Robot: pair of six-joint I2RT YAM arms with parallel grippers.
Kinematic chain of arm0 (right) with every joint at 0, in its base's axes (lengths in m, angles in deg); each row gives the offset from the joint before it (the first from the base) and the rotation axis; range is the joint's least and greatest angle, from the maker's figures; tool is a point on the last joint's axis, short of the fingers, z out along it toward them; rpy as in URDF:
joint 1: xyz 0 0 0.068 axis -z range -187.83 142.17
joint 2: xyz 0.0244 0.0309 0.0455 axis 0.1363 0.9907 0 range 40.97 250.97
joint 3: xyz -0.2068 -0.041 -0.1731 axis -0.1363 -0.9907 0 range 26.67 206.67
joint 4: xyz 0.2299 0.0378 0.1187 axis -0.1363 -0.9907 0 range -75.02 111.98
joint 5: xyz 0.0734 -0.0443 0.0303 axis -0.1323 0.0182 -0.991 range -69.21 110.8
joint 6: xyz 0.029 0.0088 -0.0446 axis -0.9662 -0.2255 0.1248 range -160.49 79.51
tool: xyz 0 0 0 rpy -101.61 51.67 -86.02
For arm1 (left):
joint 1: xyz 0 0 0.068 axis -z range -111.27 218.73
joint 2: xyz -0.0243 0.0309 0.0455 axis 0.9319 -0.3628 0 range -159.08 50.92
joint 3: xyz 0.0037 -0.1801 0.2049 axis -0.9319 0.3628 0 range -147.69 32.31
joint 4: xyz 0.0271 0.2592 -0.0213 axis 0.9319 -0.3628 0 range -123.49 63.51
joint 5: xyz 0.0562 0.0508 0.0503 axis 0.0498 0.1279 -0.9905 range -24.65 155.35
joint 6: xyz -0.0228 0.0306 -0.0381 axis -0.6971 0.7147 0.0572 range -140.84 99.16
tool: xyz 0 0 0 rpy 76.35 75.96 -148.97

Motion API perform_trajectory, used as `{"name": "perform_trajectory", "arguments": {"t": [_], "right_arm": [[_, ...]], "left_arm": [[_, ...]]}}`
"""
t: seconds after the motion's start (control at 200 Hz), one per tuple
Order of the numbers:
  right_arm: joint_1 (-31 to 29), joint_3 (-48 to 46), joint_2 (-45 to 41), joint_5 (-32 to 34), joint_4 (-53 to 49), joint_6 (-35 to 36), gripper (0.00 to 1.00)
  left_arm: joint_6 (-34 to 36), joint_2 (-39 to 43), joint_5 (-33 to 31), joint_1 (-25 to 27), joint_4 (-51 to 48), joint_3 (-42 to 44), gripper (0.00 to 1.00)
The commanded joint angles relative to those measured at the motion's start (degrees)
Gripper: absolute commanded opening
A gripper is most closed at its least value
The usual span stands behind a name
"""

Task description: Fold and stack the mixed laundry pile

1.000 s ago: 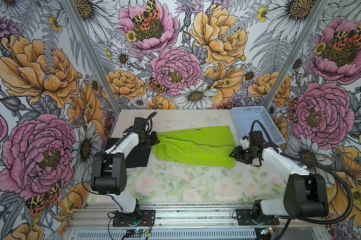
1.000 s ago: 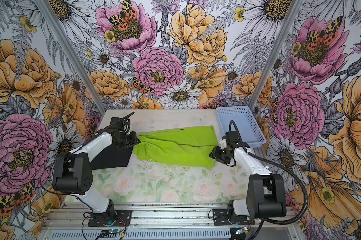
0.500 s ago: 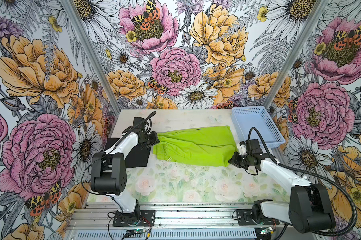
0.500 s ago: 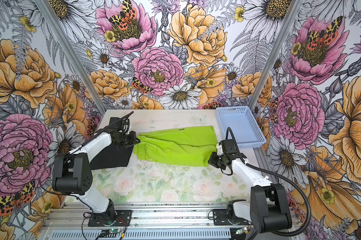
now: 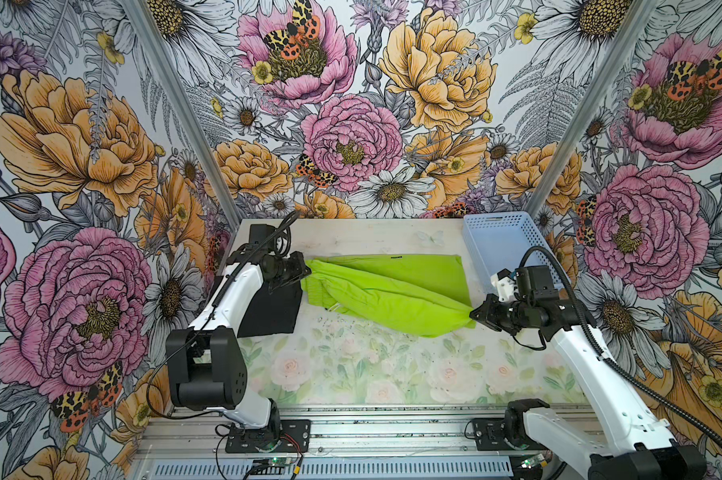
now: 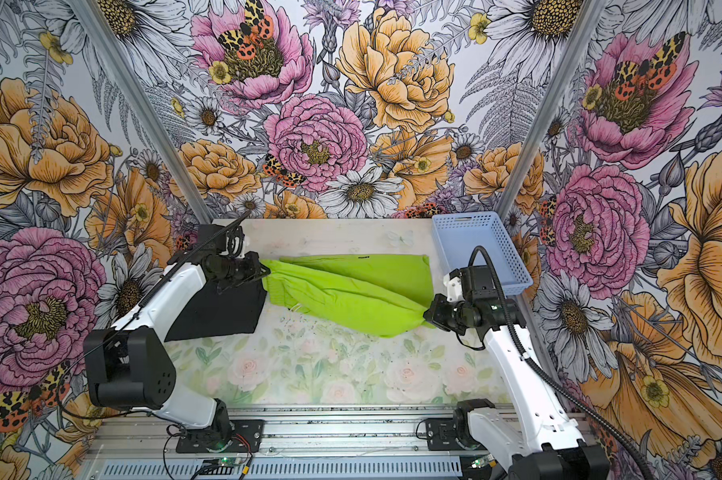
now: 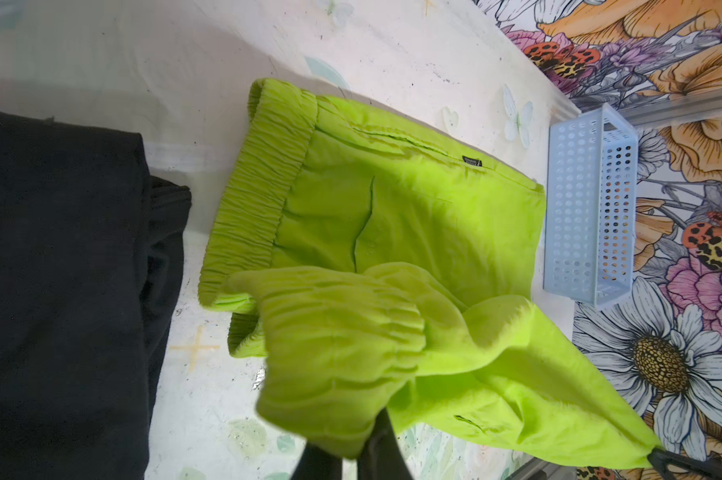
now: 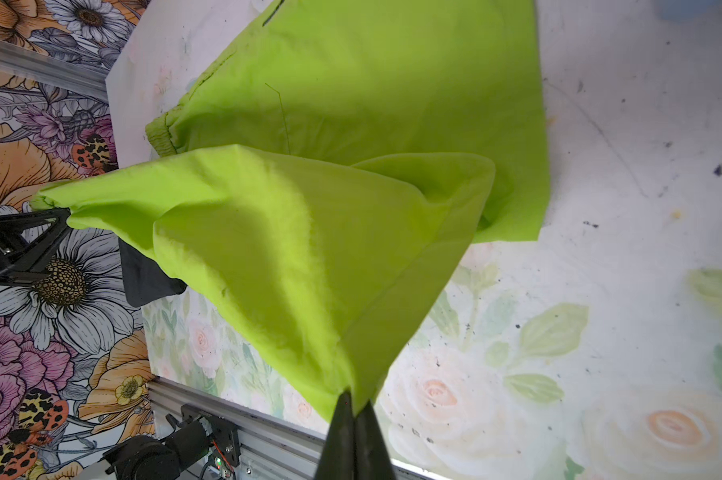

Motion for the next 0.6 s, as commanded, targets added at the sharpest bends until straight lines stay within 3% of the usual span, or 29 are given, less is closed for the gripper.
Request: {"name": "perform_trajectory", "arguments": {"t": [0.0,0.175,0.295,0.445,0.595], "right_arm": [[0.4,0.5,6.9,0.4,1.8,2.4,0.00],[1.9,1.9,23.0,-3.7,21.5,2.5,0.00],[2.4,4.5,29.1,-4.9,27.0,3.8,0.22],[2.8,2.0,26.4,-5.9,27.0,5.4,0.46],[2.9,-6.6,17.4,-5.2,27.0,5.1,0.56]], "left_arm": [[3.1,-3.6,1.8,0.5,-1.3,-1.0,0.00],[3.7,-9.9,1.3,2.3,1.0,-1.9,0.00],[3.7,-12.2,1.4,2.1,2.4,-2.0,0.00],[3.8,-13.8,1.9,1.8,2.8,-2.0,0.00],[3.8,-14.0,2.2,1.5,3.1,-1.1,0.00]]}}
